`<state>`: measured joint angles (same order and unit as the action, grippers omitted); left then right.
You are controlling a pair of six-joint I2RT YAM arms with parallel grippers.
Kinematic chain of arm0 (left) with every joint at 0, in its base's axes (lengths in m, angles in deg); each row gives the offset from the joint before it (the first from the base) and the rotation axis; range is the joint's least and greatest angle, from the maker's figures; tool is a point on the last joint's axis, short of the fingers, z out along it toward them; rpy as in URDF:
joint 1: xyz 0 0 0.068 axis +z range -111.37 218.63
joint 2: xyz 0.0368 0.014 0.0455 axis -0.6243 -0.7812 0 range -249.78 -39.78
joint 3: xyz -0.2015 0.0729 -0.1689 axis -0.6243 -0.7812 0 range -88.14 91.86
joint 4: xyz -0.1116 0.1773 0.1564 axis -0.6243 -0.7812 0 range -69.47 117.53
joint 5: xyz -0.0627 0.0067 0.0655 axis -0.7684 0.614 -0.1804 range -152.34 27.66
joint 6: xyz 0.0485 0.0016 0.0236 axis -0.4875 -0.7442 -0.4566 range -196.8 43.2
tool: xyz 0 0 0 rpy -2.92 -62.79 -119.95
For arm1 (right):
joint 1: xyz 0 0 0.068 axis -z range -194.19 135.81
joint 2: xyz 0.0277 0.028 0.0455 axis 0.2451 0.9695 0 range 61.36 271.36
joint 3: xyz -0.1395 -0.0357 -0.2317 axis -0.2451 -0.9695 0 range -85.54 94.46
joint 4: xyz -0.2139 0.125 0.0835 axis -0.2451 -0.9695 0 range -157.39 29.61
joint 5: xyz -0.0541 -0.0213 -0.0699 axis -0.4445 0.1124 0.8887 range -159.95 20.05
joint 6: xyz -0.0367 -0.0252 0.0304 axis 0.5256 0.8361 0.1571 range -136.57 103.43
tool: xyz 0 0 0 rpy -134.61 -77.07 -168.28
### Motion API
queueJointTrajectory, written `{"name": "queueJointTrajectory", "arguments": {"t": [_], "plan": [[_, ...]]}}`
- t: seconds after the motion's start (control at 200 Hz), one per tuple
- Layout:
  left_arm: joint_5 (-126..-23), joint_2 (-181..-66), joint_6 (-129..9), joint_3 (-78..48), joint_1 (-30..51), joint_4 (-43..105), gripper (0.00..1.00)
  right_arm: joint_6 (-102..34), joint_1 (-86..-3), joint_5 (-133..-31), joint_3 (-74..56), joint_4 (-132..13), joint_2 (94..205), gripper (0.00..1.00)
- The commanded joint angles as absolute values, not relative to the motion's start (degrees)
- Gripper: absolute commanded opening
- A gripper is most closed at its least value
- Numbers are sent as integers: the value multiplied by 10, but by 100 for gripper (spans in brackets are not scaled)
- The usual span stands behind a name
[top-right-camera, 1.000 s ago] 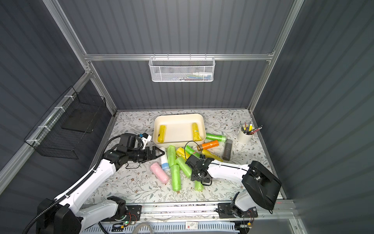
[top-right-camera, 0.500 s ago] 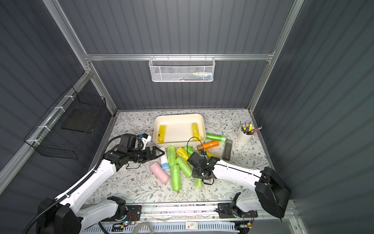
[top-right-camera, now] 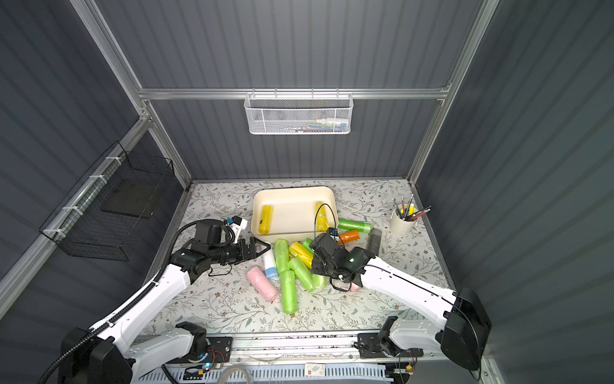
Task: Put the roll of trash bags into the storage box
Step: Pick up the roll of trash bags from the center of the board.
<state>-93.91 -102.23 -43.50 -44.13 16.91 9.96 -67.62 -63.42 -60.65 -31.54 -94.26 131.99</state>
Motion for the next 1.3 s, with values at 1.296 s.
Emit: {"name": "queueJointTrajectory", "arguments": {"t": [1.296], "plan": [[-963, -1087, -323, -430, 166, 267, 100, -466, -481, -715, 95, -996, 1604, 45]]}}
